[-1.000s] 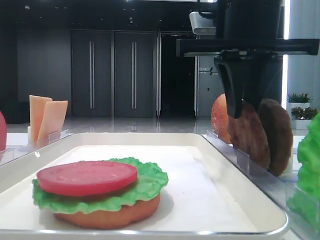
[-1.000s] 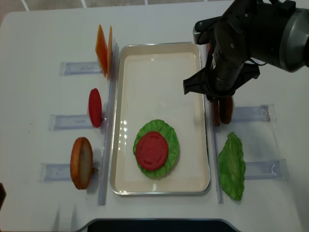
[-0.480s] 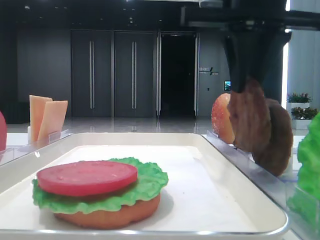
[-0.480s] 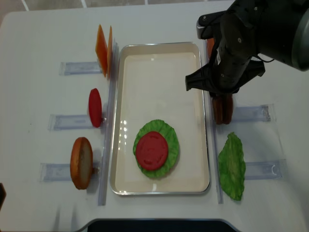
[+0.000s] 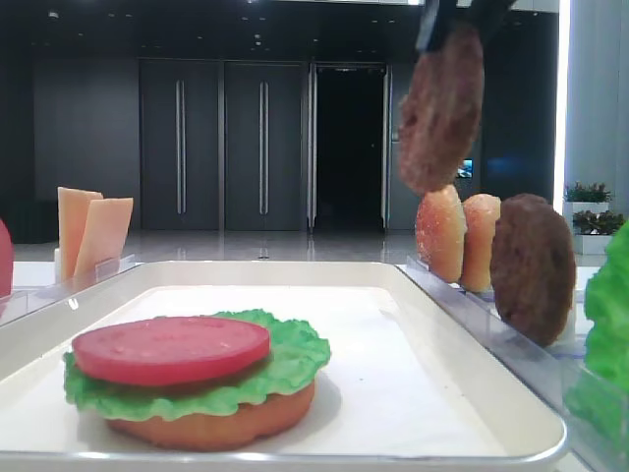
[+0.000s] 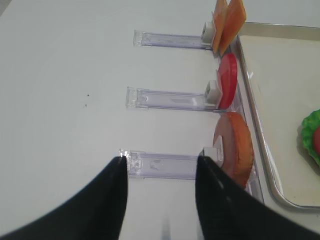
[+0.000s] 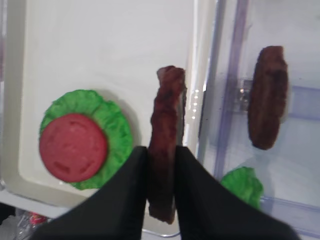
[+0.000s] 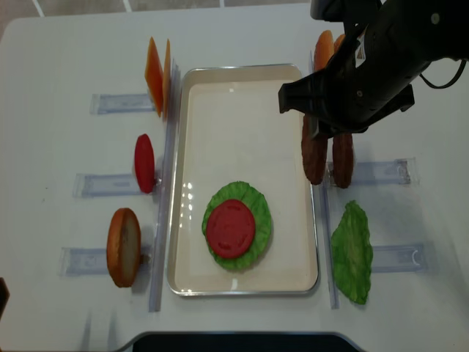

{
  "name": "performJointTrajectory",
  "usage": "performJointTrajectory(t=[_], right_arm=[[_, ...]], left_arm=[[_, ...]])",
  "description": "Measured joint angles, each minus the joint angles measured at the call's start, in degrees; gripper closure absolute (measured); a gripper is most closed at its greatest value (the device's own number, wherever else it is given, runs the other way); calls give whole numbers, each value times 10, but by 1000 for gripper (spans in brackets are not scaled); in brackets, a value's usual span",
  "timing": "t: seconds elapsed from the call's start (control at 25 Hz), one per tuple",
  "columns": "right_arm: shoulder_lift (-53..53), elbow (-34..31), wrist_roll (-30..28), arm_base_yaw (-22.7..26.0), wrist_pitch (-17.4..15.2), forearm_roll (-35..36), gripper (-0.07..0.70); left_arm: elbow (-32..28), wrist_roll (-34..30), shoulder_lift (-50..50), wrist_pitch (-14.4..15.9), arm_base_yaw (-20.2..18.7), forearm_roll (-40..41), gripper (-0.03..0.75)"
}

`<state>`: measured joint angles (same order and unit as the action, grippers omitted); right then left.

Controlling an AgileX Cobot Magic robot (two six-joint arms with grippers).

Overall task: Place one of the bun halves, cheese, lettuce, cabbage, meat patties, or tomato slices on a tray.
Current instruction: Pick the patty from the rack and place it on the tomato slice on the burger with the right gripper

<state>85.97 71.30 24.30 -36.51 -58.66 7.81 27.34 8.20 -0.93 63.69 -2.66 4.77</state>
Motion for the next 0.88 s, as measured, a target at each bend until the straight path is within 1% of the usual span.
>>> performJointTrajectory(t=[0.24, 0.32, 0.44, 0.56, 0.76, 0.88], right_arm=[[-18, 0, -77, 0, 1, 100, 484], [-18, -1, -100, 0, 8, 124, 485], [-18, -12, -135, 0, 34, 160, 485], [-19, -40, -170, 0, 69, 197, 485], [-19, -104, -259, 0, 128, 286, 485], [-19, -121, -311, 0, 151, 339, 485]], left_arm=[[0, 0, 0, 0, 0, 0, 370], [0, 0, 0, 0, 0, 0, 370], [0, 0, 0, 0, 0, 0, 370], [0, 0, 0, 0, 0, 0, 370], [0, 0, 0, 0, 0, 0, 370], [0, 0, 0, 0, 0, 0, 370]])
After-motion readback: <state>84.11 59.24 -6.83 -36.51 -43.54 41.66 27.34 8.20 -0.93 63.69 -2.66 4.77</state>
